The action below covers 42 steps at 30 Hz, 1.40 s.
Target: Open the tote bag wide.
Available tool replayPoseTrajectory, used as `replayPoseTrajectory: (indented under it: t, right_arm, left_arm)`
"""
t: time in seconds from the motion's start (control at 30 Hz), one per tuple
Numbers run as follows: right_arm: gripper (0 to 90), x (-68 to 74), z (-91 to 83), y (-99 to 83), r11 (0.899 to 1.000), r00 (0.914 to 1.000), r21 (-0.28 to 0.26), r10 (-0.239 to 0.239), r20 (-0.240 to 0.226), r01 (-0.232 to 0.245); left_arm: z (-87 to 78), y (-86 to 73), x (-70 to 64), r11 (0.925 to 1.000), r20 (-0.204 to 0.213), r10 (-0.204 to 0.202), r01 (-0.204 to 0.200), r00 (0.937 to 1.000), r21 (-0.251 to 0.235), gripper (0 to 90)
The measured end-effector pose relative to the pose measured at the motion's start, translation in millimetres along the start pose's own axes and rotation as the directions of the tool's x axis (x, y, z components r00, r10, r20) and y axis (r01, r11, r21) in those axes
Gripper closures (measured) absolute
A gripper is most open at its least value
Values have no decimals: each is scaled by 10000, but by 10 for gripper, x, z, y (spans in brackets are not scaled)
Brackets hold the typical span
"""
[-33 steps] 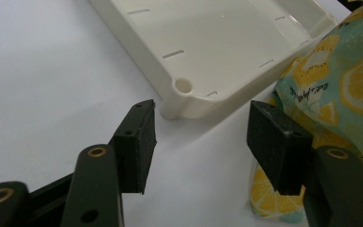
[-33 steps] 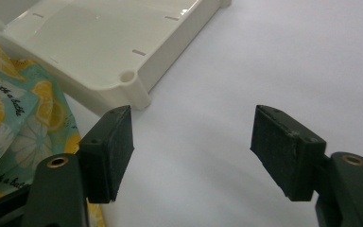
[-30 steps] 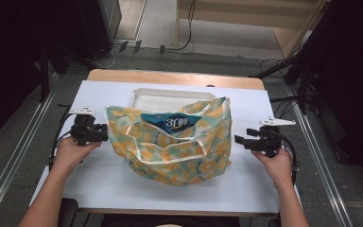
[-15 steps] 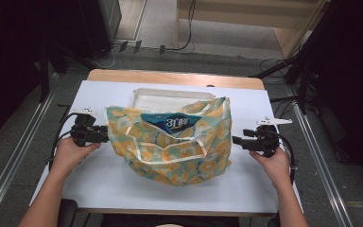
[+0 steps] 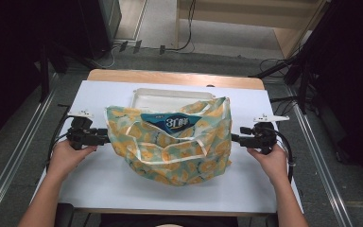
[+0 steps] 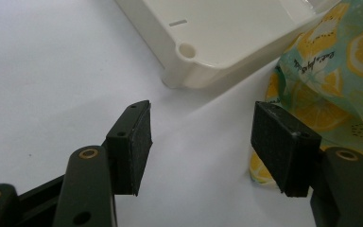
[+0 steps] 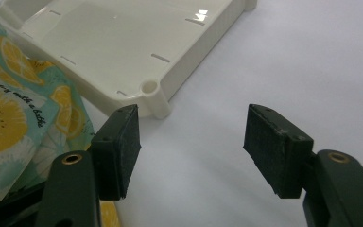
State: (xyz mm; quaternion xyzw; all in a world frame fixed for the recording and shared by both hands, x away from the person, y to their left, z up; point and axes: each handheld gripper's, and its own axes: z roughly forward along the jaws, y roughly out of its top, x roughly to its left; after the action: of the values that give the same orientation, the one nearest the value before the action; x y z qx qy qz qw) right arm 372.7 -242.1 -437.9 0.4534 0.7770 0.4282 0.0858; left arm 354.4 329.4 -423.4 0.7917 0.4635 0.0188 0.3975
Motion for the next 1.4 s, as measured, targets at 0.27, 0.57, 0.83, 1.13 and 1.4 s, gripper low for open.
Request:
replayPoseTrajectory:
  t: [0.27,0.57,0.83,1.13,1.4]
  right_arm:
    - [379,-2,19,9,10000,10000,80,41,-29,-41]
    - [396,22,-129,42,9999,9998,-19,-169,120,170]
    - [442,92,-314,336,9982,9973,-328,-520,-518,503]
    - [507,95,-491,750,9855,9720,-808,-1609,-1710,1489]
    - [580,140,-670,1139,9718,9396,-1304,-2247,-2581,1965]
  left_arm:
    - [-11,-10,9,9999,79,-112,112,9999,10,403]
    - [-60,64,5,9995,572,-230,218,9981,213,450]
    - [-174,295,-30,9999,1001,82,-89,9949,68,458]
    - [-348,680,1,9974,1324,713,-696,9886,-171,472]
    - [-563,964,-54,9923,1567,1196,-1130,9804,-506,487]
